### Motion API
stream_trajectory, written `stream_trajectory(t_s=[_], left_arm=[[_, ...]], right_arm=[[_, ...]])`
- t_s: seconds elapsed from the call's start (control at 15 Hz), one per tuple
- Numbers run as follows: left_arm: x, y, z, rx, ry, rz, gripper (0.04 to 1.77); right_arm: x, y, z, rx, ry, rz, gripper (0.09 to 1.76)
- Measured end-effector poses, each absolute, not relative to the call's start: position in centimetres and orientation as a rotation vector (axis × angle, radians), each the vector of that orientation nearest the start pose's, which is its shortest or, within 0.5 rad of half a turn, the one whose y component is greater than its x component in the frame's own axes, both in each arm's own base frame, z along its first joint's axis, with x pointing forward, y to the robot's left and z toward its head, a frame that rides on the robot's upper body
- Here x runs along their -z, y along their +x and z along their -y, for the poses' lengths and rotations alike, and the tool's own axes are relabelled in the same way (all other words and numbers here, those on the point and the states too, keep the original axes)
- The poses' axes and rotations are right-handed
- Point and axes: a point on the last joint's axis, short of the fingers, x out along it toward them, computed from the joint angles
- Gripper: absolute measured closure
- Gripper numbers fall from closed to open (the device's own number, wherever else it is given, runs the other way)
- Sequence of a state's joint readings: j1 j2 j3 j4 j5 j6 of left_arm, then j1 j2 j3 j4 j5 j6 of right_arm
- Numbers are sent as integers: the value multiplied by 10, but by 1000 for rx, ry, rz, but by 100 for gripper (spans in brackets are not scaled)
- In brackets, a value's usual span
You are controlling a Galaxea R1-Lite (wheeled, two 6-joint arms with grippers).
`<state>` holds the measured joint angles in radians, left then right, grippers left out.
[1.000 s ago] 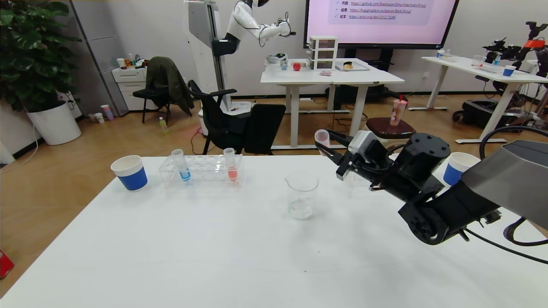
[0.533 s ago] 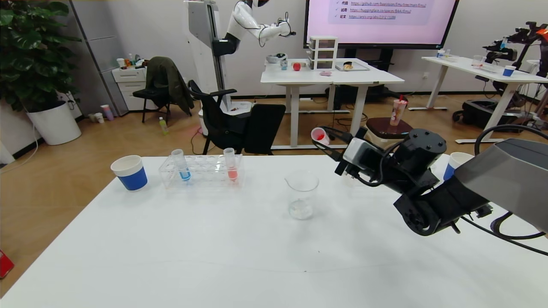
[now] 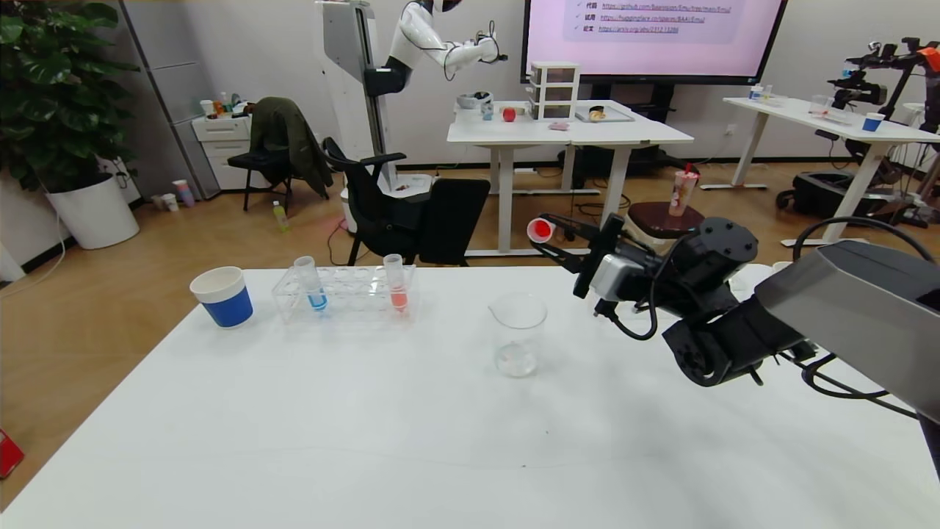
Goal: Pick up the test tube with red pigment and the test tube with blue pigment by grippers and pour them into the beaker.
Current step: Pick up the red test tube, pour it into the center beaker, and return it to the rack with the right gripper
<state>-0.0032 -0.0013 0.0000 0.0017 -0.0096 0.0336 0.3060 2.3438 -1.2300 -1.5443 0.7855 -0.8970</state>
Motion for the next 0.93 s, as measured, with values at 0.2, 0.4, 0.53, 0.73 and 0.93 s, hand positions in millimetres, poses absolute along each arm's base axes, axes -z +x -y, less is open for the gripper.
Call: stream_trajectory(t_s=[0.2, 0.4, 0.53, 0.73, 0.93], left_arm=[[-75, -23, 0, 12, 34, 0, 6], [-75, -23, 0, 12, 33, 0, 6], [-75, -23, 0, 12, 33, 0, 6], [-75, -23, 0, 12, 33, 0, 6], [-75, -23, 0, 12, 33, 0, 6]], right_arm=[[-135, 427, -155, -833, -939, 1002, 134], [-129, 436, -152, -839, -1003, 1060, 134], [-123, 439, -149, -840, -1042, 1081, 134], [-112, 442, -148, -838, -1083, 1088, 134], [-104, 444, -147, -831, -1124, 1104, 134]])
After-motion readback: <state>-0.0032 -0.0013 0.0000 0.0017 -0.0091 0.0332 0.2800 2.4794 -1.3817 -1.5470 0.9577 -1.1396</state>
